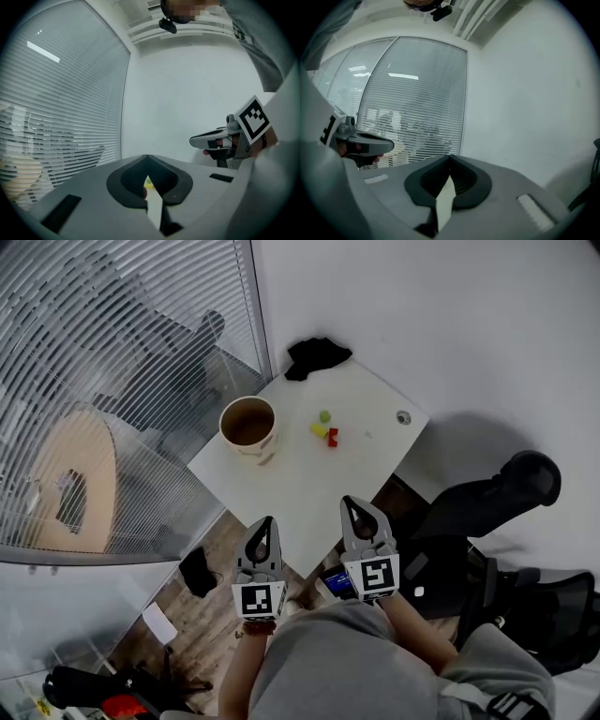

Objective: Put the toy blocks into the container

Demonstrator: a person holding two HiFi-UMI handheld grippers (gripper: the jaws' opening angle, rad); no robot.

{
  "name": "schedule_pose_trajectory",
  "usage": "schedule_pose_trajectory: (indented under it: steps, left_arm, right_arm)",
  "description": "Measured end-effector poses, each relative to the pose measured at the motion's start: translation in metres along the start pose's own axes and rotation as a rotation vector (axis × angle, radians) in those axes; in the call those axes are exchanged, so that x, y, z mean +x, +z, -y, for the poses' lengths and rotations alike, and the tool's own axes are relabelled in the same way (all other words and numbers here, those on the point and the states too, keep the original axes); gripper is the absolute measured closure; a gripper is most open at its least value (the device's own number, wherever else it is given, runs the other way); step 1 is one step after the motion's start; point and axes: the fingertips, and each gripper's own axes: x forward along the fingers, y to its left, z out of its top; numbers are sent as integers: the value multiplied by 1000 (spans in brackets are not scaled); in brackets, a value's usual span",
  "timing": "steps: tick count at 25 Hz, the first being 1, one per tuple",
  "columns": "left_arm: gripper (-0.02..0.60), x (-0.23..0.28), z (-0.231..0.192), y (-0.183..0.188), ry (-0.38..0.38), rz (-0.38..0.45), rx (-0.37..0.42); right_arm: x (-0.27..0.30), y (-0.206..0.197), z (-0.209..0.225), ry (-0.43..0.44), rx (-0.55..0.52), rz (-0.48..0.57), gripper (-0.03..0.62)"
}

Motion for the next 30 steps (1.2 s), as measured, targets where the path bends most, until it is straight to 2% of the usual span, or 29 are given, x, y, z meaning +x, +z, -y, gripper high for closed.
schedule_pose_trajectory:
  steps: [9, 13, 16, 19, 25, 30]
  left_arm:
    - [574, 51, 3, 8, 42, -16, 11]
    - [574, 67, 8, -3, 66, -31, -3]
    - [574, 78, 15, 3, 83, -25, -13]
    - [574, 86, 18, -1, 101, -40, -42]
    - [574, 94, 3, -21, 72, -71, -91]
    - [574, 103, -18, -28, 6, -73, -84]
  right_arm:
    - [43, -5, 44, 43, 12, -6, 583]
    - [57, -12, 55, 81, 5, -17, 583]
    - [61, -19, 64, 112, -4, -32, 583]
    - [72, -23, 70, 141, -44, -54, 583]
    - [94, -26, 57, 147, -105, -83, 583]
    - [108, -25, 43, 120, -189, -115, 583]
